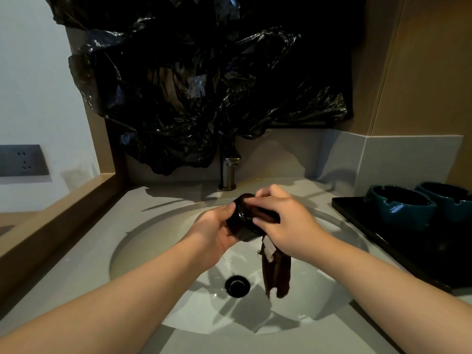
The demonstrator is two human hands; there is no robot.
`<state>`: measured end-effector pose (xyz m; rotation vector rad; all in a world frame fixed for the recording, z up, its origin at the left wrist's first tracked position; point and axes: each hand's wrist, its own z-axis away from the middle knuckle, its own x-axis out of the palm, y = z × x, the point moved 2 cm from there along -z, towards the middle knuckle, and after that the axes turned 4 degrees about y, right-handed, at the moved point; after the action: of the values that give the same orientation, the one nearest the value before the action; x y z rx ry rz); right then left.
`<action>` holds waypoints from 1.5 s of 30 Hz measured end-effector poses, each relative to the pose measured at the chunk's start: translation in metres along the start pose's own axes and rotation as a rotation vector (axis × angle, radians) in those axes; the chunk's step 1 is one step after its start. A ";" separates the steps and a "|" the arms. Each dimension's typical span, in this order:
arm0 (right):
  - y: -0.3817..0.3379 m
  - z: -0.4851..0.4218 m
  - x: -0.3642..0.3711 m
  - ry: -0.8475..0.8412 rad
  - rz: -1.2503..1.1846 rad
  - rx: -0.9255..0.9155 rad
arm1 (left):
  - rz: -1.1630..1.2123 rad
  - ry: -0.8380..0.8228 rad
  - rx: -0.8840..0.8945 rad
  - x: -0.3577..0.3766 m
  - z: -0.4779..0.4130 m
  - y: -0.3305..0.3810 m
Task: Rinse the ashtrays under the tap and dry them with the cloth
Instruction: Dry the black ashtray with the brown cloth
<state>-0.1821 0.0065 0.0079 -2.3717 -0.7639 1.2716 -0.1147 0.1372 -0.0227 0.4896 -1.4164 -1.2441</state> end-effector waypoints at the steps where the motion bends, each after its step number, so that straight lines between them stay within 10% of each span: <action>1: -0.002 0.001 0.000 -0.036 -0.020 -0.011 | 0.007 0.012 0.009 -0.001 -0.001 0.000; 5: 0.003 0.000 -0.005 -0.169 0.079 0.015 | -0.007 0.048 0.046 -0.006 -0.003 0.004; 13: -0.003 0.000 -0.003 0.130 0.031 0.039 | -0.025 -0.022 0.018 0.005 0.002 0.001; 23: 0.005 -0.004 -0.006 -0.105 0.066 0.111 | 0.023 0.035 0.035 -0.006 -0.002 0.001; 30: 0.010 -0.007 -0.020 0.240 -0.139 0.297 | -0.028 -0.020 -0.038 0.003 0.002 -0.004; 41: -0.001 -0.002 -0.011 -0.182 0.028 0.164 | 0.033 0.067 -0.034 -0.003 0.002 -0.001; 45: 0.014 -0.004 -0.012 -0.072 0.103 0.257 | -0.028 0.045 -0.052 0.004 0.006 -0.002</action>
<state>-0.1799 -0.0116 0.0107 -2.1926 -0.4704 1.4114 -0.1213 0.1356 -0.0213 0.4999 -1.3402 -1.2819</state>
